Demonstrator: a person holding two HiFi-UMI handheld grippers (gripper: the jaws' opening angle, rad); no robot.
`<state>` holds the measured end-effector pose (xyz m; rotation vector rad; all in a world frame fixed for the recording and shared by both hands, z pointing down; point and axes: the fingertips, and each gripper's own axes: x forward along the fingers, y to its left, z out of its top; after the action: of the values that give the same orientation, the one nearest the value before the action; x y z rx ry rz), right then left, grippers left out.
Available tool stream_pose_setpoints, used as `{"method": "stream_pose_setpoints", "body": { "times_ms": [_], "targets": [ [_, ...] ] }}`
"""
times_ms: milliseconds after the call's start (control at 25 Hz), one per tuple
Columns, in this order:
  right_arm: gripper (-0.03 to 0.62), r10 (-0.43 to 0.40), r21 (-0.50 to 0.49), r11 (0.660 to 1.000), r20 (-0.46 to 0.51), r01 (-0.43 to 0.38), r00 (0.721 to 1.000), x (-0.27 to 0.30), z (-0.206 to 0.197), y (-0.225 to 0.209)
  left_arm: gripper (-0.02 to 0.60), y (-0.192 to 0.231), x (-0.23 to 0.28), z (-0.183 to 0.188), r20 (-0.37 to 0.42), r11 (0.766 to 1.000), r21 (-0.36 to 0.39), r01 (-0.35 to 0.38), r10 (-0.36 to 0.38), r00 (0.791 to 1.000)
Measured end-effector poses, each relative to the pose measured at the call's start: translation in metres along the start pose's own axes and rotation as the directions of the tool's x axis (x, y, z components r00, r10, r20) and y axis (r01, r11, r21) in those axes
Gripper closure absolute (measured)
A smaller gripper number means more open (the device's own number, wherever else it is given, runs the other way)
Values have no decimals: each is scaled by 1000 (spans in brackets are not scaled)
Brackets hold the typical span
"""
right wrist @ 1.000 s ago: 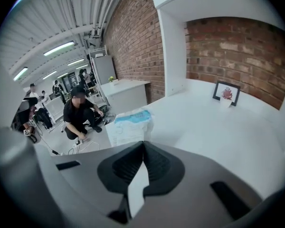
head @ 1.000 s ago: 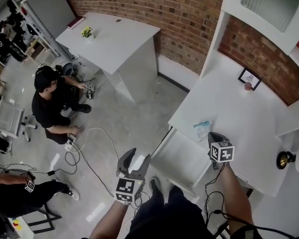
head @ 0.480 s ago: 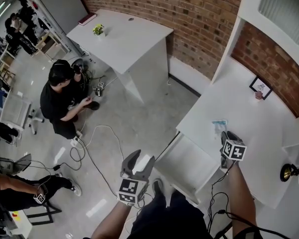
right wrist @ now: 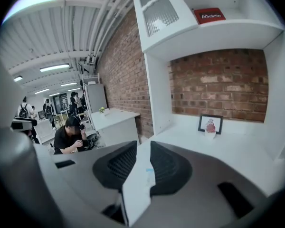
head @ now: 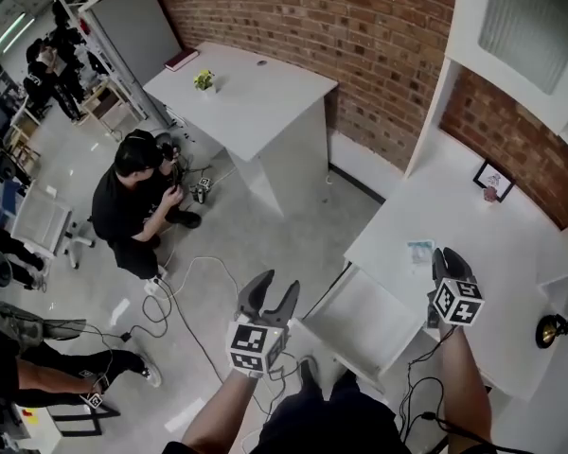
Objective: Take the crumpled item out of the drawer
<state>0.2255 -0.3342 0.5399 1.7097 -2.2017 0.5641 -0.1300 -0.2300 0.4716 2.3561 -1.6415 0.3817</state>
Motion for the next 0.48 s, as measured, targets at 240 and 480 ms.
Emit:
{"method": "stream_pose_setpoints", "body": {
  "times_ms": [240, 480],
  "targets": [
    [535, 42, -78, 997, 184, -28, 982, -56, 76, 48, 382, 16, -20, 51, 96, 998, 26, -56, 54, 994],
    [572, 90, -138, 990, 371, -41, 924, -120, 149, 90, 394, 15, -36, 114, 214, 997, 34, -63, 54, 975]
  ]
}}
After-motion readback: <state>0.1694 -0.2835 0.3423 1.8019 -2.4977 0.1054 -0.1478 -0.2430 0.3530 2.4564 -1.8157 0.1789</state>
